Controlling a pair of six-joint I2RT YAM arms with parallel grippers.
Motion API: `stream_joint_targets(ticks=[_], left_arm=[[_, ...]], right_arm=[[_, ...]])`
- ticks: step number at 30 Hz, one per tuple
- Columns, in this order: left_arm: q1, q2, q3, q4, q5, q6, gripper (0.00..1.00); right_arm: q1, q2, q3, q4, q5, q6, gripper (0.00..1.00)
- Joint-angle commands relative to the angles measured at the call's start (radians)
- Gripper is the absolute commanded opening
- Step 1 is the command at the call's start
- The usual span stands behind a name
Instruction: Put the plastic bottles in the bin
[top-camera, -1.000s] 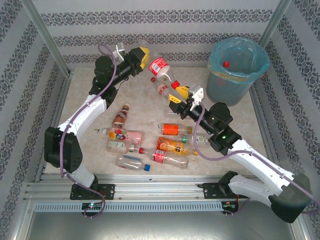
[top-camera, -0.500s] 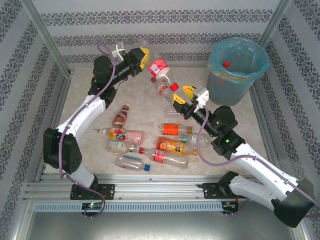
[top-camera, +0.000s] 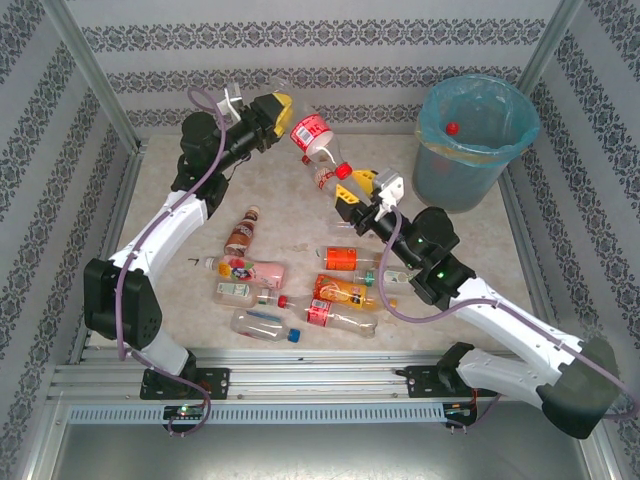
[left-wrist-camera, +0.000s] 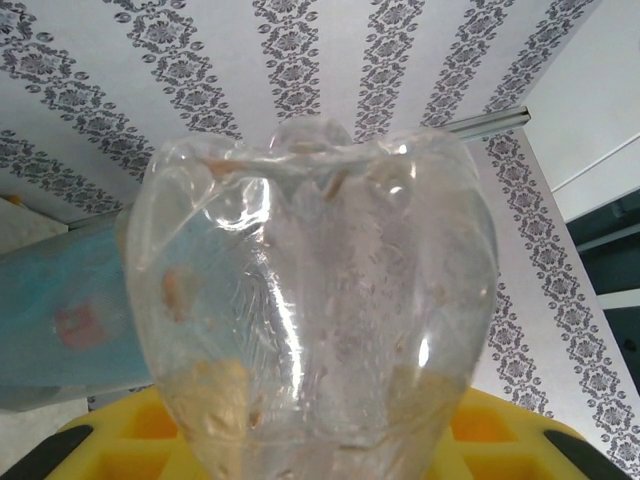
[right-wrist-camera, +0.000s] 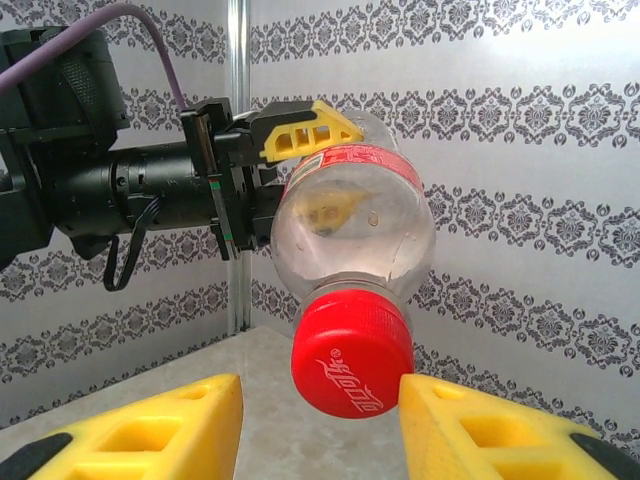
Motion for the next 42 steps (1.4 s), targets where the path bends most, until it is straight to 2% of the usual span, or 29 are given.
stream_joint_targets(ticks=[1, 7, 16, 21, 31, 39, 42], left_arm=[[-0.011, -0.035, -0.017, 0.063, 0.042, -0.013, 0.25], [-0.01, -0.026, -0.007, 0.074, 0.054, -0.02, 0.25], [-0.011, -0.009, -0.012, 0.101, 0.058, -0.043, 0.24], [-0.01, -0.003, -0.012, 0.113, 0.06, -0.054, 0.24], [-0.01, -0.001, -0.024, 0.125, 0.066, -0.067, 0.23], [-0.009, 0.003, -0.027, 0.133, 0.068, -0.074, 0.24], [-0.002, 0.012, -0.017, 0.147, 0.065, -0.08, 0.34]], right_arm=[[0.017, 0.017, 0.048, 0.058, 0.043, 0.009, 0.48], [0.018, 0.018, 0.046, 0.057, 0.151, 0.014, 0.5], [0.017, 0.027, 0.056, 0.057, 0.142, 0.019, 0.52], [0.017, 0.046, 0.069, 0.069, 0.084, 0.017, 0.46], [0.017, 0.087, 0.11, 0.092, 0.051, 0.02, 0.45], [0.018, 0.074, 0.133, 0.053, 0.029, 0.023, 0.22], [0.017, 0.043, 0.167, -0.049, 0.033, 0.017, 0.11]])
